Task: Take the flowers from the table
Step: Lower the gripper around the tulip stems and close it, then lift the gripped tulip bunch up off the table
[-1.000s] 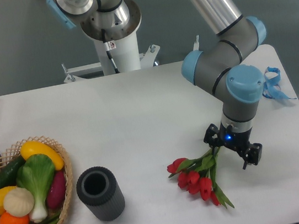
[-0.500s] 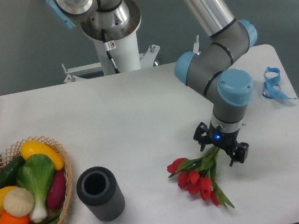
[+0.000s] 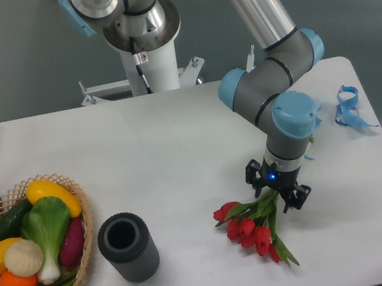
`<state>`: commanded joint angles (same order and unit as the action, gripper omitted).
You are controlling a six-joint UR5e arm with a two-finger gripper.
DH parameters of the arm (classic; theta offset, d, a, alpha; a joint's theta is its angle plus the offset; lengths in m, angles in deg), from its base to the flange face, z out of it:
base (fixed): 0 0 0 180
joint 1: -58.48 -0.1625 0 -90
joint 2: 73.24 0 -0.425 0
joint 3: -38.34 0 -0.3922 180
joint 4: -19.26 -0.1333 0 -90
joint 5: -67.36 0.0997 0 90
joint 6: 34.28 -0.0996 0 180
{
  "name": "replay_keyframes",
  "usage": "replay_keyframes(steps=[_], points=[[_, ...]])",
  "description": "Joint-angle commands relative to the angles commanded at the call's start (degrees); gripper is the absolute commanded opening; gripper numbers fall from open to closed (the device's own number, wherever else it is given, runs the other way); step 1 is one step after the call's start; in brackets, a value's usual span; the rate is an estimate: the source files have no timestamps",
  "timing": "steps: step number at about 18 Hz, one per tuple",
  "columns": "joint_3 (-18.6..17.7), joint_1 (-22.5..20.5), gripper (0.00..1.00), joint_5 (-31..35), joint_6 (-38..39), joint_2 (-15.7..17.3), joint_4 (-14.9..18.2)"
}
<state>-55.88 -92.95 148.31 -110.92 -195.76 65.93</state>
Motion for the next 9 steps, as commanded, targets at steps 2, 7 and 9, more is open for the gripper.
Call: replay_keyframes(steps=[2,7,9], points=[[0.35,-0.09,0.32,0.0,0.0,-0.26,-0.09],[0.97,-0.35,0.13,0.0,0.35,0.17,-0.26],[1.49,-0.44,0.13,0.0,0.35,0.35,-0.26]])
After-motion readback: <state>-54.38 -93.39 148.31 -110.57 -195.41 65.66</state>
